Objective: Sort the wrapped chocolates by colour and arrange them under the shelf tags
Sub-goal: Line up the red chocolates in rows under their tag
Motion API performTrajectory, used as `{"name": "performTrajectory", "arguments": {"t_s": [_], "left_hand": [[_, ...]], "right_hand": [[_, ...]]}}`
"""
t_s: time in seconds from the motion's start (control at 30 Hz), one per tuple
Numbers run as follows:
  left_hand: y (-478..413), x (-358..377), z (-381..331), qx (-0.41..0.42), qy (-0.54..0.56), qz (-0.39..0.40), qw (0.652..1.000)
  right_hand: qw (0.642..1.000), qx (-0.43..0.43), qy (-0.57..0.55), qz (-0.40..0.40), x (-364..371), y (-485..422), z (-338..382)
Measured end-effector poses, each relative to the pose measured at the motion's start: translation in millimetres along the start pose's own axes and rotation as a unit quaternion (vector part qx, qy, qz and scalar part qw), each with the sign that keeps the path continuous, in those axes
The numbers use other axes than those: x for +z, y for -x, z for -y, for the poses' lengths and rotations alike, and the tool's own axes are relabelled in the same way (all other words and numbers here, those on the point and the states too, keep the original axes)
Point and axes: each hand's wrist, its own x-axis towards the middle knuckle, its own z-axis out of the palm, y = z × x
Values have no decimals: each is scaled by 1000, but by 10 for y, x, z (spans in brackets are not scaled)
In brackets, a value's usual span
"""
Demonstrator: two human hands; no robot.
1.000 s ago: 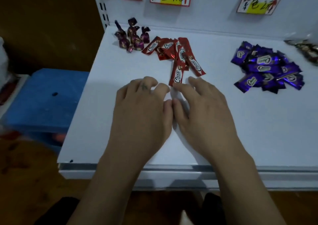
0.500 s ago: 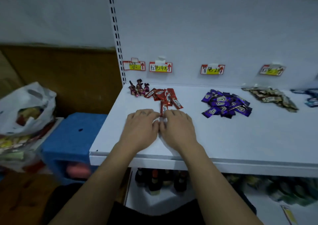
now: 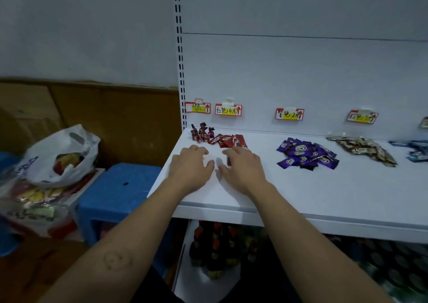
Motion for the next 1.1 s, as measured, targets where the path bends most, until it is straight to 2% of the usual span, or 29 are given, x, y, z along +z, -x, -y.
{"name": "performTrajectory", "arguments": {"t_s": [0.13, 0.33, 0.47, 0.6, 0.7, 0.87, 1.0, 1.1], "left_hand": [[-316, -18, 204, -29, 16, -15, 999], [-1000, 137, 257, -113, 145, -7, 983], [-1328, 301, 273, -136, 186, 10, 973], [-1520, 398, 345, -135, 181, 27, 974], [-1624, 418, 406, -117, 226, 59, 965], [-1568, 503, 421, -95, 228, 26, 969], [-1523, 513, 441, -80, 285, 34, 955], [-1492, 525, 412, -94, 325, 8, 941]], "right_hand": [[1000, -18, 19, 11, -13, -303, 30], [996, -71, 13, 47, 84, -963, 151], [988, -113, 40, 95, 176, -1316, 85], [989, -100, 53, 97, 210, -1532, -68], [990, -85, 28, 110, 264, -1581, -200], [992, -81, -14, 92, 290, -1547, -345], [992, -95, -11, 80, 314, -1501, -397], [993, -94, -11, 72, 335, -1469, -390]]}}
